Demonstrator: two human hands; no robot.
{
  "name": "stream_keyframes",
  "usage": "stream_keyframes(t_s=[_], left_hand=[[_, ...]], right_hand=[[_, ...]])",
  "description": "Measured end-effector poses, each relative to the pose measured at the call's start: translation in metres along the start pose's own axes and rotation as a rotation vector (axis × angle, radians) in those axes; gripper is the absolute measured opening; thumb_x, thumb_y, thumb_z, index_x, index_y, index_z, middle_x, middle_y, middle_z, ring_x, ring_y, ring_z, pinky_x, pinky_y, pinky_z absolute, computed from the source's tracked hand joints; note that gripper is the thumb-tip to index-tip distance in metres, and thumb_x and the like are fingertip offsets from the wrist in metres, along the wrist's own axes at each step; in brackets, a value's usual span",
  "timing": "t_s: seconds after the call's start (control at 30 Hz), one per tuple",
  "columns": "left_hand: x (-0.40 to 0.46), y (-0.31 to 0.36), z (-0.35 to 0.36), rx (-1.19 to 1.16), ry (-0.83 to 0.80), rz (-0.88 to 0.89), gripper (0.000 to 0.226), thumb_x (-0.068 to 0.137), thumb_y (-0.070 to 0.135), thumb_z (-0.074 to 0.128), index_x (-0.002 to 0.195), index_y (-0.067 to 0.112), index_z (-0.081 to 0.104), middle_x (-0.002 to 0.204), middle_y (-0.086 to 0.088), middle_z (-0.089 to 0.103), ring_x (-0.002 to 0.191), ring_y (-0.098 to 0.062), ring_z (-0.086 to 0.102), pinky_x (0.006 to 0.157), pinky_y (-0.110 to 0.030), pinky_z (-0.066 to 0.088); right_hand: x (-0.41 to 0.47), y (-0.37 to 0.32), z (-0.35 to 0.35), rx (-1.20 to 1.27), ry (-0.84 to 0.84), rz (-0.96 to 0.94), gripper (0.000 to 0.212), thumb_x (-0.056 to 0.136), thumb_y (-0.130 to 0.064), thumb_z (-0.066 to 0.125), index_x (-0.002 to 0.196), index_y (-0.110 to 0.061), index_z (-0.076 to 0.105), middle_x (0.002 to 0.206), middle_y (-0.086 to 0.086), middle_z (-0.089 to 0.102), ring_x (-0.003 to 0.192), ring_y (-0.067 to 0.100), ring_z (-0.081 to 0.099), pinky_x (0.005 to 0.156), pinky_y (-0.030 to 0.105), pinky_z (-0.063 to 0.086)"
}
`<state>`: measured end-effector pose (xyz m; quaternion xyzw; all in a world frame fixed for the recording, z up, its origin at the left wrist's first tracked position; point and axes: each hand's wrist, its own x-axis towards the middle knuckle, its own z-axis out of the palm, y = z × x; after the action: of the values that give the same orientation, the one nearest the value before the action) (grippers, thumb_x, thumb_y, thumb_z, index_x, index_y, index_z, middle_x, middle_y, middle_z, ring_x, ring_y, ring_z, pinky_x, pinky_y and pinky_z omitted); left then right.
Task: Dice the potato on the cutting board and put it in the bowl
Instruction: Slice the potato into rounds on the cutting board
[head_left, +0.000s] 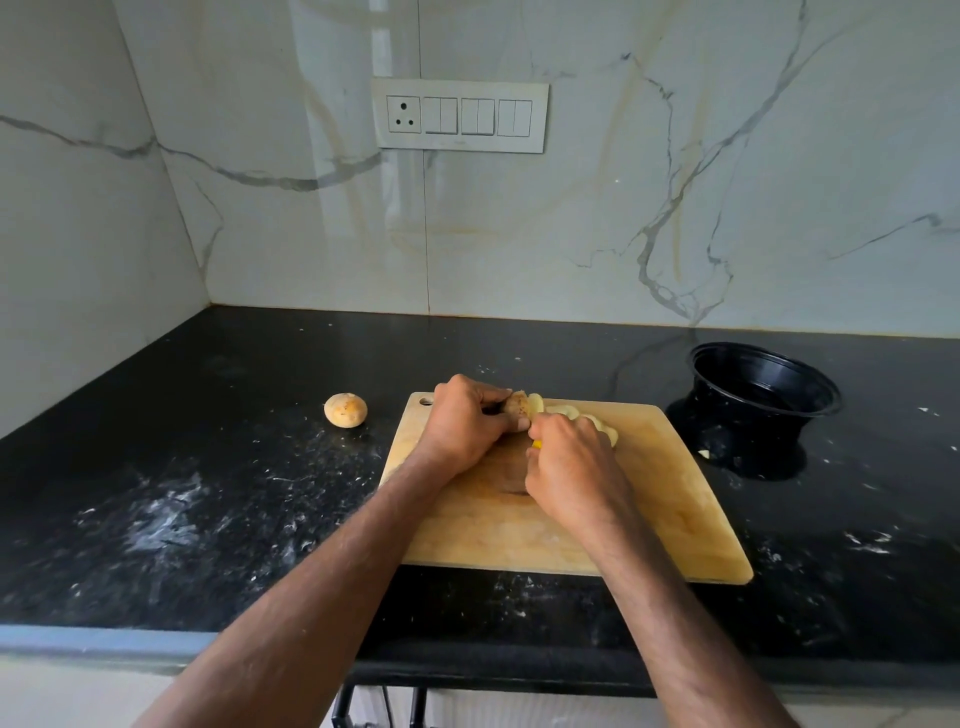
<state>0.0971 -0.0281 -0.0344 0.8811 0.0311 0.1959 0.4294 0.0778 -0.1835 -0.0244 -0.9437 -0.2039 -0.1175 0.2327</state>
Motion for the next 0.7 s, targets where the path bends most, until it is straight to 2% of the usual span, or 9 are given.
stream_keyframes(t_s=[0.1, 0.2, 0.3, 0.33, 0.43, 0.47, 0.5, 0.57, 0.7], left_hand=[[0.001, -0.002, 0.0, -0.009, -0.004, 0.013, 0.033, 0.079, 0.026, 0.087, 0.107, 0.011, 0.079, 0.106, -0.003, 0.077, 0.09, -0.002, 0.067, 0.091, -0.028, 0.058], [0.0, -0.004, -0.001, -0.013, 0.013, 0.009, 0.02, 0.081, 0.024, 0.085, 0.093, 0.009, 0.08, 0.092, -0.005, 0.078, 0.083, -0.017, 0.07, 0.089, -0.044, 0.057], [-0.002, -0.002, -0.003, 0.012, 0.011, 0.012, 0.008, 0.083, 0.022, 0.083, 0.083, 0.018, 0.076, 0.086, 0.007, 0.076, 0.083, -0.013, 0.069, 0.09, -0.04, 0.055], [-0.002, -0.003, -0.004, 0.018, 0.006, 0.02, 0.013, 0.084, 0.021, 0.082, 0.08, 0.025, 0.07, 0.082, 0.011, 0.072, 0.079, -0.008, 0.065, 0.089, -0.038, 0.056], [-0.002, -0.004, -0.004, 0.027, 0.006, 0.037, 0.022, 0.082, 0.017, 0.083, 0.084, 0.029, 0.064, 0.083, 0.013, 0.064, 0.08, -0.003, 0.057, 0.084, -0.034, 0.056], [-0.003, -0.004, -0.004, 0.008, 0.013, 0.032, 0.02, 0.08, 0.017, 0.084, 0.091, 0.027, 0.071, 0.087, 0.012, 0.066, 0.084, -0.002, 0.06, 0.086, -0.03, 0.055], [-0.003, -0.004, -0.004, -0.012, 0.019, 0.02, 0.03, 0.078, 0.017, 0.087, 0.106, 0.023, 0.076, 0.096, 0.013, 0.07, 0.092, -0.001, 0.064, 0.091, -0.025, 0.053], [-0.004, -0.003, -0.005, -0.048, 0.017, -0.008, 0.053, 0.075, 0.018, 0.09, 0.125, 0.019, 0.072, 0.116, 0.013, 0.071, 0.106, 0.001, 0.065, 0.098, -0.018, 0.05], [-0.004, -0.002, -0.006, -0.059, 0.014, -0.019, 0.05, 0.074, 0.02, 0.09, 0.122, 0.02, 0.074, 0.112, 0.012, 0.075, 0.101, 0.006, 0.066, 0.097, -0.018, 0.052]], right_hand=[[-0.005, 0.001, -0.001, -0.021, 0.003, -0.006, 0.029, 0.097, -0.016, 0.061, 0.125, -0.021, 0.063, 0.099, 0.002, 0.056, 0.082, 0.016, 0.043, 0.068, 0.028, 0.04], [-0.011, 0.004, -0.003, -0.052, 0.014, -0.027, 0.024, 0.096, -0.014, 0.06, 0.119, -0.018, 0.064, 0.096, 0.002, 0.056, 0.08, 0.018, 0.048, 0.064, 0.03, 0.046], [-0.014, 0.01, -0.007, -0.053, 0.021, -0.038, 0.02, 0.097, -0.015, 0.06, 0.115, -0.018, 0.066, 0.097, 0.004, 0.062, 0.08, 0.02, 0.057, 0.062, 0.033, 0.052], [-0.014, 0.012, -0.009, -0.04, 0.022, -0.029, 0.019, 0.097, -0.017, 0.059, 0.114, -0.02, 0.068, 0.097, 0.003, 0.064, 0.082, 0.02, 0.059, 0.062, 0.033, 0.051], [-0.016, 0.017, -0.012, 0.03, 0.057, 0.019, 0.013, 0.098, -0.022, 0.058, 0.103, -0.021, 0.07, 0.088, -0.001, 0.064, 0.076, 0.017, 0.056, 0.052, 0.024, 0.035], [-0.016, 0.017, -0.012, 0.042, 0.073, 0.03, 0.011, 0.097, -0.022, 0.058, 0.1, -0.021, 0.069, 0.085, -0.001, 0.063, 0.074, 0.017, 0.054, 0.051, 0.024, 0.03], [-0.017, 0.017, -0.012, 0.052, 0.085, 0.038, 0.011, 0.097, -0.022, 0.058, 0.096, -0.021, 0.068, 0.082, -0.001, 0.062, 0.074, 0.019, 0.053, 0.053, 0.025, 0.029], [-0.018, 0.018, -0.012, 0.073, 0.101, 0.053, 0.01, 0.096, -0.021, 0.057, 0.091, -0.02, 0.066, 0.079, 0.0, 0.059, 0.077, 0.022, 0.051, 0.059, 0.028, 0.03], [-0.017, 0.02, -0.013, 0.102, 0.137, 0.077, 0.01, 0.096, -0.02, 0.059, 0.093, -0.015, 0.067, 0.08, 0.001, 0.061, 0.076, 0.022, 0.052, 0.062, 0.028, 0.031]])
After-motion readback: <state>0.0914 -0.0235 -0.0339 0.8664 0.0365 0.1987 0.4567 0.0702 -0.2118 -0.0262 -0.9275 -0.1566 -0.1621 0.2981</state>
